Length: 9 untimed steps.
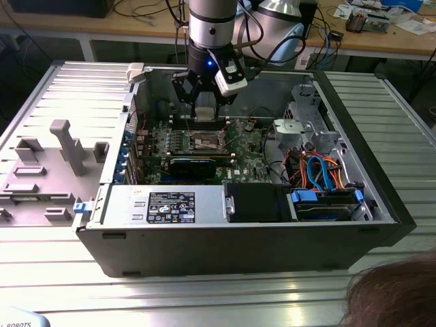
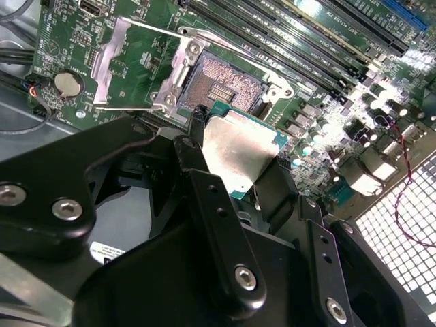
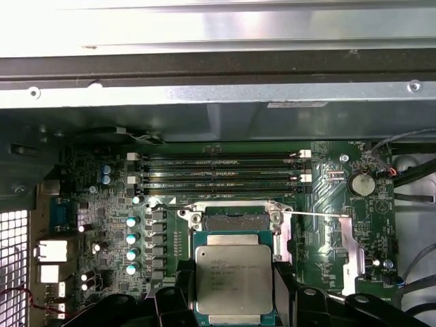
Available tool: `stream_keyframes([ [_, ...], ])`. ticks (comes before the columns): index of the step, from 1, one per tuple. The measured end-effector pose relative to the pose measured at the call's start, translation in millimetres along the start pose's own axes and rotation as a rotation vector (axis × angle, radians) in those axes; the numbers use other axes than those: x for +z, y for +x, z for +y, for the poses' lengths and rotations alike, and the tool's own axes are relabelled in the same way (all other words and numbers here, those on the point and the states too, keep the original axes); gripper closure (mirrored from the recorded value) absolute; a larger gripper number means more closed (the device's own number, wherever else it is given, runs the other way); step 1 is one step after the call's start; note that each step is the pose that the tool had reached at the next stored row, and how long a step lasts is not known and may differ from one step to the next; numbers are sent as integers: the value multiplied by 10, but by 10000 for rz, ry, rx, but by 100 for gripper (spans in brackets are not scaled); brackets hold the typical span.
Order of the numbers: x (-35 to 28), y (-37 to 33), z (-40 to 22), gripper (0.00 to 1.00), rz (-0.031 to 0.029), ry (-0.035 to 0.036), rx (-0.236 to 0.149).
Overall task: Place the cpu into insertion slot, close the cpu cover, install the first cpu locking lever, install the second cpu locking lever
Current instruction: 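Place the cpu into insertion slot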
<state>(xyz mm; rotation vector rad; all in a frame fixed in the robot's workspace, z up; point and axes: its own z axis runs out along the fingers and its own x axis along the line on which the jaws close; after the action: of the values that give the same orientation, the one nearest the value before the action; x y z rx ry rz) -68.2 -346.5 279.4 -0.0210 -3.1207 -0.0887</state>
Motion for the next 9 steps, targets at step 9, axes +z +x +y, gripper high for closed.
stream_keyframes([
  [9, 23, -3, -1, 46, 0, 0, 0],
])
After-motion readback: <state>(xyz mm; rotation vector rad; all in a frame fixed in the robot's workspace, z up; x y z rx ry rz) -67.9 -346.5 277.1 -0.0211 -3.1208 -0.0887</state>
